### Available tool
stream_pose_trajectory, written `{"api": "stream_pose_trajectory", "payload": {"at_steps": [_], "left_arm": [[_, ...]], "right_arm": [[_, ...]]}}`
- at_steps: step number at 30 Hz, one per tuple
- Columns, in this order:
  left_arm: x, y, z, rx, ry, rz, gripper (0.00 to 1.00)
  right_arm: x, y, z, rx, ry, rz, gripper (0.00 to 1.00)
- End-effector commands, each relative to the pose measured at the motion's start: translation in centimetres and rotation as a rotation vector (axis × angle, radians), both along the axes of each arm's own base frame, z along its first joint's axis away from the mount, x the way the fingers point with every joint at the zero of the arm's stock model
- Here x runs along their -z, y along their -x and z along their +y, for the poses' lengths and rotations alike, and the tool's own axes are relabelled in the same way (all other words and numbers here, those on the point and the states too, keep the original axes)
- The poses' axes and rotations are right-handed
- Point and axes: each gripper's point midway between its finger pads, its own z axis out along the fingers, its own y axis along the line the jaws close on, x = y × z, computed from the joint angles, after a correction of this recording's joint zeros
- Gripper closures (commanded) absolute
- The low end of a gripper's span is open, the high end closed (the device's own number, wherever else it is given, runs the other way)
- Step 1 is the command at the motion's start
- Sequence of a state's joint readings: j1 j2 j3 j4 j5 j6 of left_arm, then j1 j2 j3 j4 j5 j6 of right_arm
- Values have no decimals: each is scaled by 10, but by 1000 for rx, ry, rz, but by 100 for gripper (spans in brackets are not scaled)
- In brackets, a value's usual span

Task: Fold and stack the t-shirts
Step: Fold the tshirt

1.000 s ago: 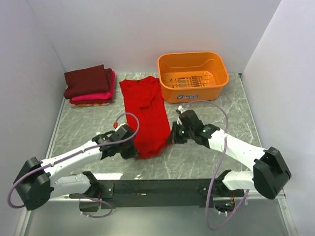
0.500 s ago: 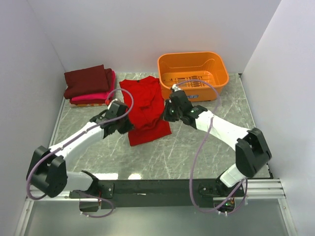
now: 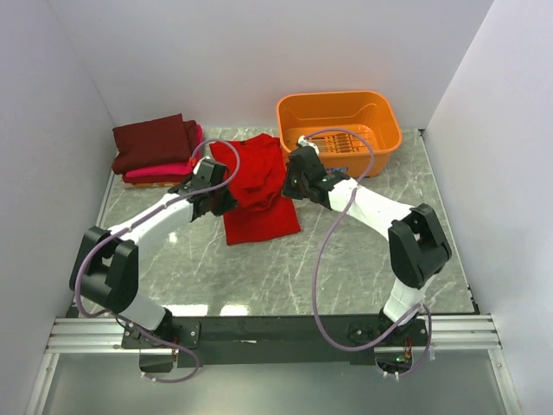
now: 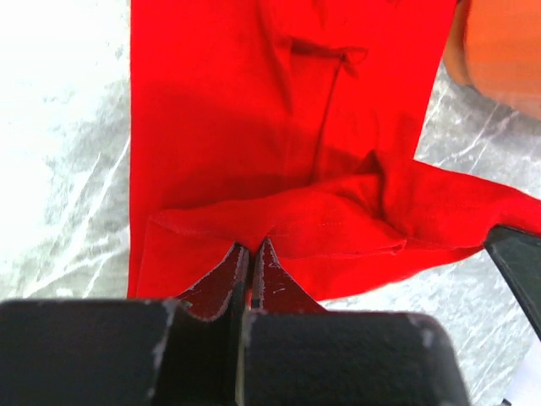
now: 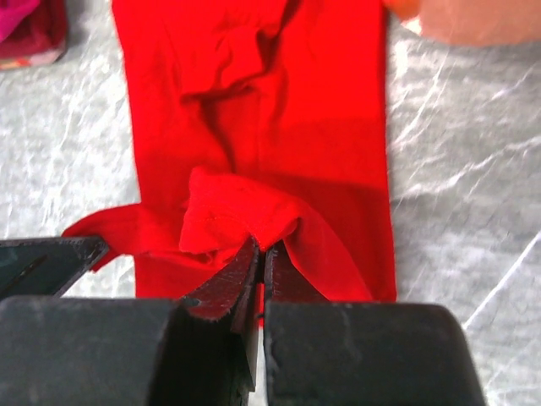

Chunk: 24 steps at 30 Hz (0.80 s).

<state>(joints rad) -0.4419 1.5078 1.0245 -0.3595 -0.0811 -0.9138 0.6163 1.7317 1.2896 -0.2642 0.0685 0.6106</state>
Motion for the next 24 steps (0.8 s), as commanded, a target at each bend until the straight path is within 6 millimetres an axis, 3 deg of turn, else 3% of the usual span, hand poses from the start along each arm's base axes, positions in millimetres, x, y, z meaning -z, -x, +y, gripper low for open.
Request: {"api": "stream_pose_trajectory", "payload": {"at_steps": [1,5,10,18,20,21,22,23,24], "left_arm": [[-20,-28,-2,-4,4,-82,99],[-6,-36,3,-33,-12,-45,99],[-2,-40,16,-88,-35,-39,99],[7,-57,20,-98,-35,-33,99],[12,-60,23,-112,-48,-16,92],[8,-64,24,-117,-51,-22,81],[8,-65,26,-120,-58,-21,76],[5,-66,27,-122,-60,-27,70],[1,-69,28,-123,-60,-36,58]], "right_arm": [[-13,-27,-1,44,-6,-59,100],[-8,-34,3,40,-23,-57,100],[6,-45,8,30,-5,-40,100],[12,-59,7,50,27,-56,100],[16,-61,7,49,41,-44,95],[17,-61,7,49,46,-36,91],[14,-63,8,46,44,-36,87],[15,-60,8,35,53,-23,73],[12,-58,11,18,40,-22,65]]}}
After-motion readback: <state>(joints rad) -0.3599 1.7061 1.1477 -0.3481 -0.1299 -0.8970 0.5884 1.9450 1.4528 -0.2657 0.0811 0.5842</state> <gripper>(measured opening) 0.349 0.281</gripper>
